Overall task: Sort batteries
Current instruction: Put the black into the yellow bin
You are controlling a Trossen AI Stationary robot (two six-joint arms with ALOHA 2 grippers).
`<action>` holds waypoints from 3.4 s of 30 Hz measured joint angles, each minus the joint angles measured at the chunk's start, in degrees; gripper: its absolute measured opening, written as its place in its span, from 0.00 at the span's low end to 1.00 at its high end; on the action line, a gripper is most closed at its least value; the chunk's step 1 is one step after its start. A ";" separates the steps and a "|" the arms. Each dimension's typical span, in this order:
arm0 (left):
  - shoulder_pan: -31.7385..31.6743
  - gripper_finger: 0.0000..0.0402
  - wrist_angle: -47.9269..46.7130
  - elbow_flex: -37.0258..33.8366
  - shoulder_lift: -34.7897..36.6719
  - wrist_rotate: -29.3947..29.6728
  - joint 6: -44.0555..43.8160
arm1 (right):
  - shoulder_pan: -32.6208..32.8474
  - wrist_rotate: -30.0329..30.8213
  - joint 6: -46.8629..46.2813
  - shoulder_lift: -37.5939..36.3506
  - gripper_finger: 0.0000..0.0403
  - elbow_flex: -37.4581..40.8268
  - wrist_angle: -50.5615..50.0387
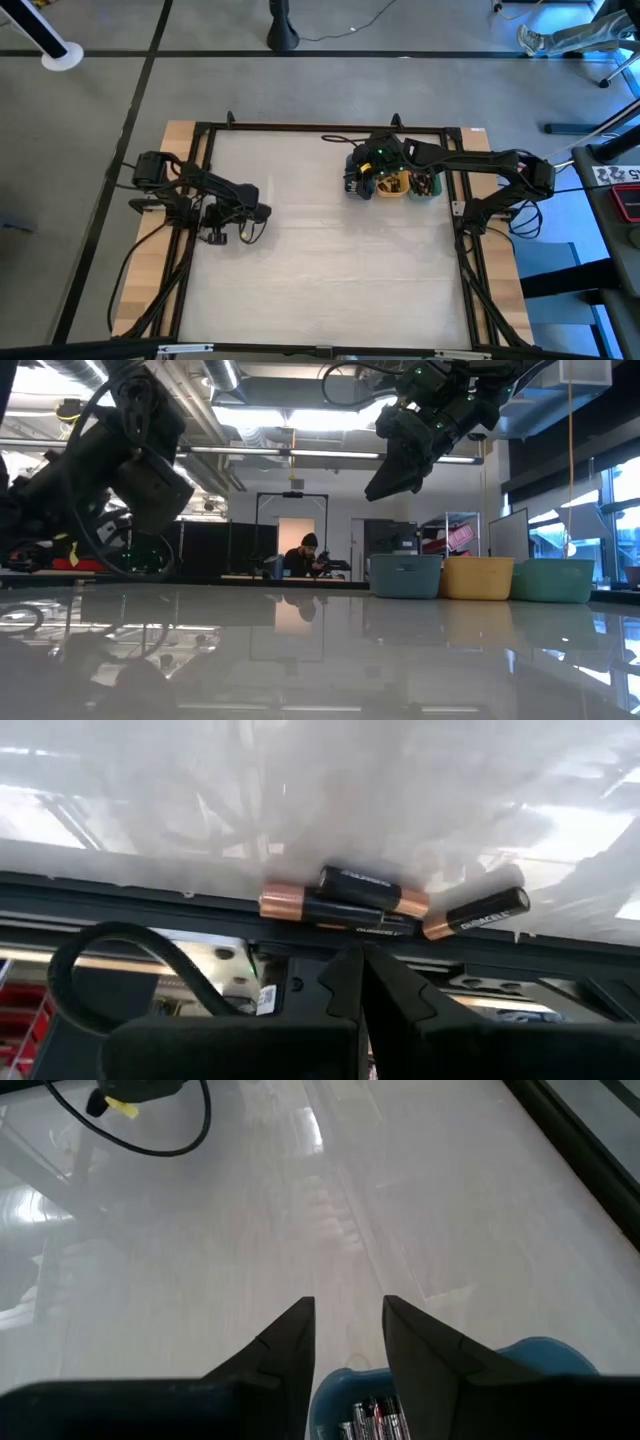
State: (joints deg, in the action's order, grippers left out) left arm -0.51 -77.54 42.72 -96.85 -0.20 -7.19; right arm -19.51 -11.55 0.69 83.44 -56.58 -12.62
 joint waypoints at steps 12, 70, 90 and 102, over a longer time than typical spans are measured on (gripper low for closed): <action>1.64 0.00 2.42 3.86 3.10 -0.89 -2.87 | 0.04 -3.18 -0.36 0.00 0.30 0.00 2.76; 7.50 0.00 13.39 -9.42 4.89 -8.43 -33.00 | 5.25 -6.93 -6.40 0.00 0.30 0.00 11.52; -3.00 0.00 12.35 3.40 8.92 3.45 -31.17 | 5.25 -6.91 -6.19 0.00 0.30 0.00 11.63; -1.70 0.00 2.94 -2.72 12.04 -7.32 -32.49 | 5.25 -4.27 -3.27 0.00 0.30 0.00 11.69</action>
State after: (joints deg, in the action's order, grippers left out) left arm -2.22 -74.60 40.00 -84.81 -7.52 -39.67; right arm -14.26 -15.83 -2.58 83.44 -56.58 -0.93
